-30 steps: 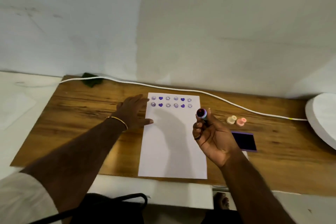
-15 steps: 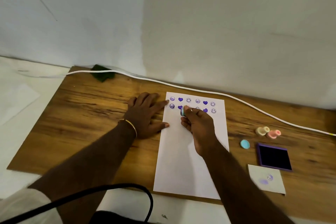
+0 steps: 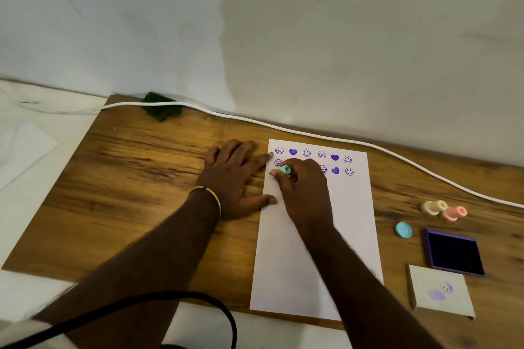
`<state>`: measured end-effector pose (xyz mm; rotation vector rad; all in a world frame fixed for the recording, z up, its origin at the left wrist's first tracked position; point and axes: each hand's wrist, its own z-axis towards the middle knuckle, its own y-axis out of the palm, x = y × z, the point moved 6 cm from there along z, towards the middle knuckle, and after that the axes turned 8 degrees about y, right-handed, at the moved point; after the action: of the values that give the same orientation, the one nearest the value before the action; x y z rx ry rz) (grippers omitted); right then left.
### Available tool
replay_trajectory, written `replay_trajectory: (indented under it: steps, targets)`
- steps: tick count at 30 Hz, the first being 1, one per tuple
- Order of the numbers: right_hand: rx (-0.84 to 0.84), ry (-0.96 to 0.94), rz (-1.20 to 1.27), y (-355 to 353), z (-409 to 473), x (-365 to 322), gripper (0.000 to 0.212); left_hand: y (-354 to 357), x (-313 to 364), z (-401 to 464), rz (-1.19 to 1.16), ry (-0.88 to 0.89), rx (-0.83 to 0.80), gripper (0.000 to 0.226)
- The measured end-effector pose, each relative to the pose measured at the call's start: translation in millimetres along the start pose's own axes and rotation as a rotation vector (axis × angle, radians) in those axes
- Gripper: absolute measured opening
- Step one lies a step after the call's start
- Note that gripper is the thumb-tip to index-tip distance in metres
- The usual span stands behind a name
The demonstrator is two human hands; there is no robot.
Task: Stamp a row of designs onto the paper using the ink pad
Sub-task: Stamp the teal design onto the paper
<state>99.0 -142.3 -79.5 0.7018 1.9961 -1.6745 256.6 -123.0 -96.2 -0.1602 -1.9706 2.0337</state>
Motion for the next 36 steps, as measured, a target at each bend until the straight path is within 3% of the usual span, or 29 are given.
replay_trajectory:
  steps: [13, 36]
  targets:
    - [-0.082, -0.066, -0.15, 1, -2, -8, 0.042, -3, 2, 1, 0.028, 0.013, -0.023, 0.09]
    - [-0.033, -0.099, -0.329, 5, -3, -19, 0.042, -6, 4, -1, 0.037, 0.025, -0.028, 0.092]
